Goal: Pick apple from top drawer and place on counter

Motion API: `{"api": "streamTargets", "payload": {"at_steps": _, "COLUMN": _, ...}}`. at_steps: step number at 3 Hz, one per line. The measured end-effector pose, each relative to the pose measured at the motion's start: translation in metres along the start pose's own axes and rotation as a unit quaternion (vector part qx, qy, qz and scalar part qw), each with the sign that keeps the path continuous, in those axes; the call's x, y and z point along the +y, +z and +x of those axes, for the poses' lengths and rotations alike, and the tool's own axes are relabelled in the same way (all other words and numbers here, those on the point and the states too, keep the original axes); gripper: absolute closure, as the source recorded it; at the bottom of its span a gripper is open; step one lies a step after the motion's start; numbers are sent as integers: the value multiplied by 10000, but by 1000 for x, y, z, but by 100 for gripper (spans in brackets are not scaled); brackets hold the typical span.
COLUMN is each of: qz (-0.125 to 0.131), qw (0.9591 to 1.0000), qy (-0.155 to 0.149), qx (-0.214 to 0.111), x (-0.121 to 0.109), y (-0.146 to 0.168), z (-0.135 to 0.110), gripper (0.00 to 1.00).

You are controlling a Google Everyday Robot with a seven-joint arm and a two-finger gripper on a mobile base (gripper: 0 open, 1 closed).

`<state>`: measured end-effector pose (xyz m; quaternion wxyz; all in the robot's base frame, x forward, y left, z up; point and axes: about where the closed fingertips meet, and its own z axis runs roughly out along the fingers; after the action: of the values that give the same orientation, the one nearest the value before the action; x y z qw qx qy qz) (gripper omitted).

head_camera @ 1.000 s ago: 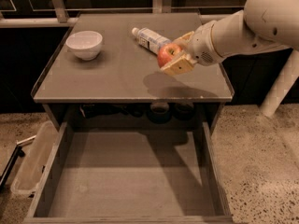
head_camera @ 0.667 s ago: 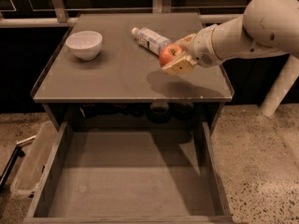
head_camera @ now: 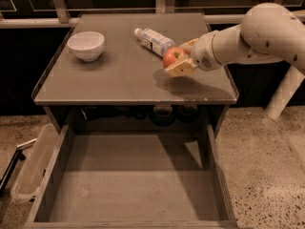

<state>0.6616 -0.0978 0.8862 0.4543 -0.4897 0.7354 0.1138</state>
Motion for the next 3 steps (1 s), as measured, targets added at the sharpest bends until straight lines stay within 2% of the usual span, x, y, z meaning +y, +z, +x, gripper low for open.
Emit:
{"api": "streamTargets", "payload": {"at_steps": 2, "qz": 37, "qw": 9998, "qy": 188, "qx": 28, "x": -5, "y": 23, "z": 11, "gripper": 100}}
{"api": "streamTargets", "payload": {"at_steps": 3, "qz": 37, "qw": 9998, "qy": 188, "qx": 28, "x": -5, "y": 23, "z": 11, "gripper": 81}}
